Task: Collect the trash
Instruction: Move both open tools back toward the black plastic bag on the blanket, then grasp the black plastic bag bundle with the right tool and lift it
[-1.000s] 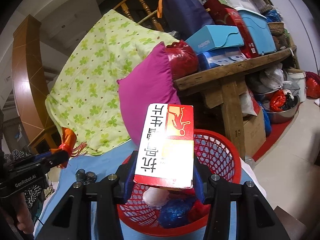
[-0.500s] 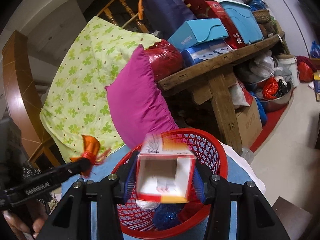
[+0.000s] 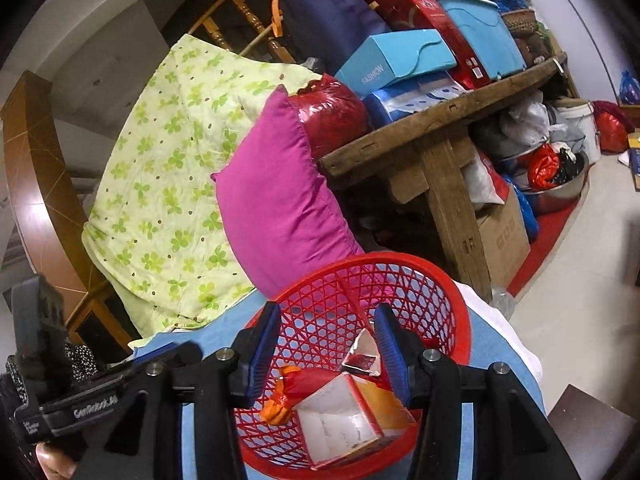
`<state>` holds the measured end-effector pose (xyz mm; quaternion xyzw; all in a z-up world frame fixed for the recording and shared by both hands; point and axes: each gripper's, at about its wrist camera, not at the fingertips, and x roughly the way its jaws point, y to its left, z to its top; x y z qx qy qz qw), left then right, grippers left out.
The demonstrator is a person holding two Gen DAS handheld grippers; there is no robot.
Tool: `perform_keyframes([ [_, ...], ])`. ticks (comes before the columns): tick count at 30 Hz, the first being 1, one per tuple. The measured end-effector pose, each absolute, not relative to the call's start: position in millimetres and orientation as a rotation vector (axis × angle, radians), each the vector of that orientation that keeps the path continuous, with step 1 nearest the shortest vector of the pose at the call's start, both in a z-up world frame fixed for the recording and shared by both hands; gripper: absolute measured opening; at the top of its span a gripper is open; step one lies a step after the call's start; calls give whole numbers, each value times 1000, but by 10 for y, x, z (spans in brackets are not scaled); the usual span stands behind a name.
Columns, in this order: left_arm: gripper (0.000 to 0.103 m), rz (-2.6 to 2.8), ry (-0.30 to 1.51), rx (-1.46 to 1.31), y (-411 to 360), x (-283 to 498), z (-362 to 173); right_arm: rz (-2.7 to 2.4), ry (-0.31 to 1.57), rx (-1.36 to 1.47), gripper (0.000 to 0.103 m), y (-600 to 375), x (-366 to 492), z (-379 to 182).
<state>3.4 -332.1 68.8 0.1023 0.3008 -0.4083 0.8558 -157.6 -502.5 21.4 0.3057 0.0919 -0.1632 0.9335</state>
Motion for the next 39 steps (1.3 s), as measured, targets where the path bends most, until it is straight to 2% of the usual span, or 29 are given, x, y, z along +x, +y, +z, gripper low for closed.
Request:
perform_keyframes([
  [6, 65, -721, 629, 201, -2581, 120, 485, -301, 179, 567, 52, -4773, -1459, 318],
  [15, 65, -356, 654, 106, -1018, 482, 65, -193, 167, 367, 52, -3984, -1171, 499],
  [22, 65, -150, 656, -37, -141, 792, -148, -68, 271, 249, 52, -3264, -709, 444],
  [39, 65, -81, 768, -105, 285, 1406, -392, 118, 648, 304, 53, -2537, 664, -108],
])
